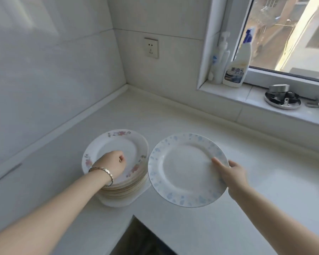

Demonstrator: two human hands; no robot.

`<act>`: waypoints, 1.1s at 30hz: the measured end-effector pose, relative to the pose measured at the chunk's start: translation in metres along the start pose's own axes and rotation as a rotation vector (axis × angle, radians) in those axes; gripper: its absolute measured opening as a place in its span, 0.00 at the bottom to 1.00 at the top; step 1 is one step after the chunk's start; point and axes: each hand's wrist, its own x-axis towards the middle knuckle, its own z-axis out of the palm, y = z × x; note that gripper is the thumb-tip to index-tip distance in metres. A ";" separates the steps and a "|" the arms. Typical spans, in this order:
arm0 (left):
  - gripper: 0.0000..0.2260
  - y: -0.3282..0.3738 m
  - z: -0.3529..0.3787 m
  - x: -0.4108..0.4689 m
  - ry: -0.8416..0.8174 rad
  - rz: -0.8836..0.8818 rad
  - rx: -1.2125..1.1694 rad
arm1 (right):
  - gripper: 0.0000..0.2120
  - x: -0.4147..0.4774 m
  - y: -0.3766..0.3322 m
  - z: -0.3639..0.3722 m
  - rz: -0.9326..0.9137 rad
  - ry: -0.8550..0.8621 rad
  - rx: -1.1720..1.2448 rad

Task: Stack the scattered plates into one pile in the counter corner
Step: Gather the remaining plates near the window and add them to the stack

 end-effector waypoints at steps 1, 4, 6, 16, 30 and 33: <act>0.08 -0.018 -0.008 0.007 0.015 -0.024 -0.014 | 0.08 -0.001 -0.003 0.023 0.006 -0.016 0.008; 0.08 -0.062 -0.026 0.023 0.032 -0.077 -0.032 | 0.09 -0.001 -0.008 0.084 0.025 -0.041 -0.002; 0.09 -0.085 -0.032 0.029 0.030 -0.104 -0.040 | 0.12 -0.001 -0.009 0.117 0.041 -0.052 -0.020; 0.09 -0.135 -0.033 0.045 0.013 -0.185 -0.126 | 0.07 0.000 -0.005 0.196 -0.003 -0.051 -0.113; 0.09 -0.151 -0.033 0.053 -0.013 -0.203 -0.124 | 0.18 -0.011 0.006 0.243 -0.185 -0.084 -0.407; 0.09 -0.145 -0.034 0.053 0.005 -0.185 -0.091 | 0.15 -0.005 0.004 0.237 -0.168 -0.105 -0.449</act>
